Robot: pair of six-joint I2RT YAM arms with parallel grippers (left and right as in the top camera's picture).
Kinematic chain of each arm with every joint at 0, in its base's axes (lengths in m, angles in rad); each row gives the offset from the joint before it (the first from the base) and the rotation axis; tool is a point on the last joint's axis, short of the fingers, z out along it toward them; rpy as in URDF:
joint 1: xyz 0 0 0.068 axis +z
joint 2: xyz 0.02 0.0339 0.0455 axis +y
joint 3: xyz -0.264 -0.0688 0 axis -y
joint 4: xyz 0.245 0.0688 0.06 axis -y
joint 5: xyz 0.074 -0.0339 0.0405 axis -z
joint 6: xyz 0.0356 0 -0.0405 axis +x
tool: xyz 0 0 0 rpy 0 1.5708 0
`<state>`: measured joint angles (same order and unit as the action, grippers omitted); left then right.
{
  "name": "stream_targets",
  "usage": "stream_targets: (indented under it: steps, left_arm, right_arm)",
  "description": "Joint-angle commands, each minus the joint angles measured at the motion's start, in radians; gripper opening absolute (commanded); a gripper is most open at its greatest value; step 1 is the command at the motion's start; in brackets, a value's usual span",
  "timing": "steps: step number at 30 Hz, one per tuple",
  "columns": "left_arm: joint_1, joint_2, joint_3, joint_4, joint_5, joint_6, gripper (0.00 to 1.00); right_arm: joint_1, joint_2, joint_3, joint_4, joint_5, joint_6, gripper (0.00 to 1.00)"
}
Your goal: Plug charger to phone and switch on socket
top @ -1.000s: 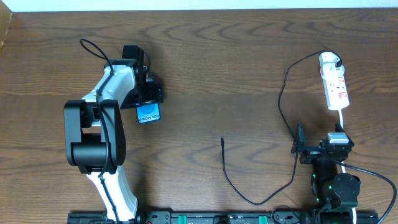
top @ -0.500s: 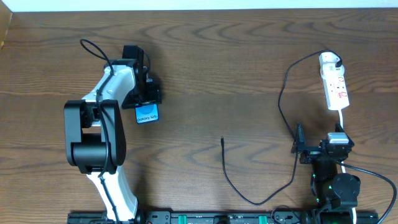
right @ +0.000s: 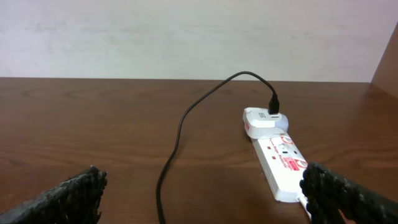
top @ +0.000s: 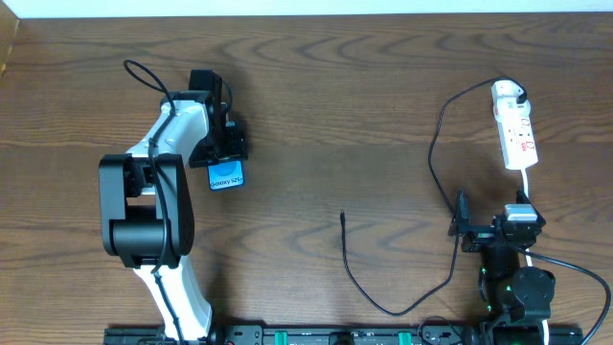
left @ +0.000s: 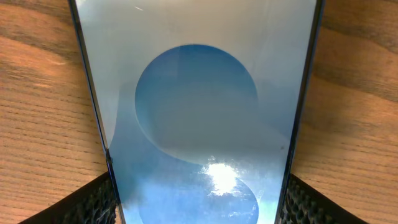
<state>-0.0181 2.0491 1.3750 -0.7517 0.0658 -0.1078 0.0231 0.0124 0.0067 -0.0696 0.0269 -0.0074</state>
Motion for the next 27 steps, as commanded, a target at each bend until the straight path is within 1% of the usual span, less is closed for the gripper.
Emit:
stream_targets:
  steps: [1, 3, 5, 8, 10, 13, 14, 16, 17, 18, 20, 27]
  left_arm:
    - [-0.001, 0.044, -0.039, -0.005, 0.009, -0.009, 0.72]
    - [-0.001, 0.044, -0.039, -0.002, 0.009, -0.009, 0.69]
    - [-0.001, 0.044, -0.039, 0.003, 0.009, -0.009, 0.64]
    - [-0.001, 0.044, -0.039, 0.009, 0.009, -0.009, 0.53]
    - [-0.001, 0.044, -0.039, 0.009, 0.009, -0.009, 0.49]
    - [-0.001, 0.044, -0.039, 0.009, 0.009, -0.009, 0.39]
    - [-0.001, 0.044, -0.039, 0.010, 0.009, -0.009, 0.31]
    - [-0.001, 0.044, -0.039, 0.013, 0.008, -0.008, 0.22]
    - [-0.001, 0.044, -0.039, 0.013, 0.008, -0.008, 0.14]
    - [-0.001, 0.043, -0.039, 0.013, 0.008, -0.008, 0.09]
    - [0.000, 0.043, -0.038, 0.013, 0.008, -0.008, 0.07]
    - [0.000, 0.034, -0.032, 0.008, 0.008, -0.001, 0.08]
  right_arm:
    - [0.005, -0.007, -0.001, -0.003, 0.011, 0.010, 0.99]
    - [0.005, -0.007, -0.001, -0.003, 0.011, 0.011, 0.99]
    - [0.005, -0.007, -0.001, -0.003, 0.011, 0.011, 0.99]
    - [0.005, -0.007, -0.001, -0.003, 0.011, 0.011, 0.99]
    - [0.005, -0.007, -0.001, -0.003, 0.011, 0.011, 0.99]
    - [0.005, -0.007, -0.001, -0.003, 0.011, 0.010, 0.99]
    - [0.005, -0.007, -0.001, -0.003, 0.011, 0.011, 0.99]
    - [0.005, -0.007, -0.001, -0.003, 0.011, 0.011, 0.99]
    - [0.005, -0.007, -0.001, -0.003, 0.011, 0.011, 0.99]
    - [0.005, -0.007, -0.001, -0.003, 0.011, 0.011, 0.99]
    - [0.005, -0.007, -0.001, -0.003, 0.011, 0.010, 0.99]
    - [0.005, -0.007, -0.001, -0.003, 0.011, 0.011, 0.99]
